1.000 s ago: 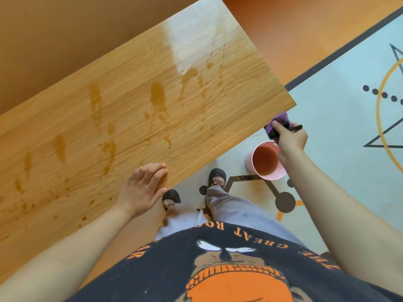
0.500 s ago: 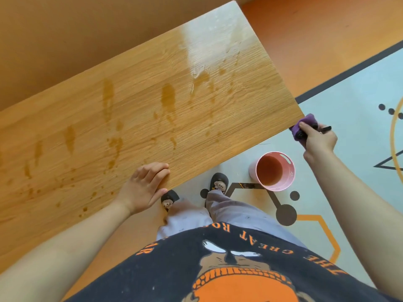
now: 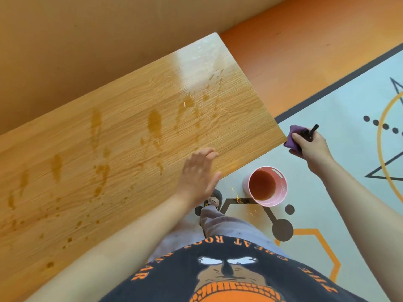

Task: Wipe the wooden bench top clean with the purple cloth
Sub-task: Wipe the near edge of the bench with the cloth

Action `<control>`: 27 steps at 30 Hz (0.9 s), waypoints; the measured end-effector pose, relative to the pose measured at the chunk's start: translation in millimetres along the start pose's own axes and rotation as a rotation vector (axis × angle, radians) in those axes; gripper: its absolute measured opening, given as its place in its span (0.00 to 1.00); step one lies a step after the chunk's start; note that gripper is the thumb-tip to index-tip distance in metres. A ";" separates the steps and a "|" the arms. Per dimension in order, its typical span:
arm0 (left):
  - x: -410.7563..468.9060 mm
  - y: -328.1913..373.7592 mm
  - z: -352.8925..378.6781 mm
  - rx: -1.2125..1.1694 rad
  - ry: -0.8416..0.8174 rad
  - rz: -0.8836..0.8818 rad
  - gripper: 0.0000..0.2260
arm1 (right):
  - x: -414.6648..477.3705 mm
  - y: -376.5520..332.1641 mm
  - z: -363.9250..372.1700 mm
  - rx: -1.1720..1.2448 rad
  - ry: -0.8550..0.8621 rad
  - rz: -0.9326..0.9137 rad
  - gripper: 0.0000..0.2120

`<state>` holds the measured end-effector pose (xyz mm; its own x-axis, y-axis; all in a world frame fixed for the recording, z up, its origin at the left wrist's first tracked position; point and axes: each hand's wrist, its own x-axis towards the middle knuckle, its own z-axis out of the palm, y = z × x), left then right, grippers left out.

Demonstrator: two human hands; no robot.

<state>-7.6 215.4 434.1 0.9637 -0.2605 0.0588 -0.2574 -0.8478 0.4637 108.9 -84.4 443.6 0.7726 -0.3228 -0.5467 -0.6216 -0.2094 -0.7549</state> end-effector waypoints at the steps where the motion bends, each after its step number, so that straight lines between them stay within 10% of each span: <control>1: 19.5 13.3 9.7 -0.007 0.002 -0.021 0.21 | 3.5 -2.8 -2.7 -0.037 0.017 -0.019 0.15; 11: 86.4 27.7 58.8 0.147 -0.101 -0.052 0.24 | 42.2 -40.8 0.0 -0.454 -0.276 -0.174 0.07; 27: 84.8 33.9 58.0 0.147 -0.085 -0.075 0.24 | 55.3 -40.8 23.0 -0.307 -0.318 -0.262 0.02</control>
<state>61.3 137.8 403.5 0.9727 -0.2268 -0.0493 -0.1985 -0.9231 0.3294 179.9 -72.5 435.9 0.8791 0.0631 -0.4725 -0.3744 -0.5222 -0.7663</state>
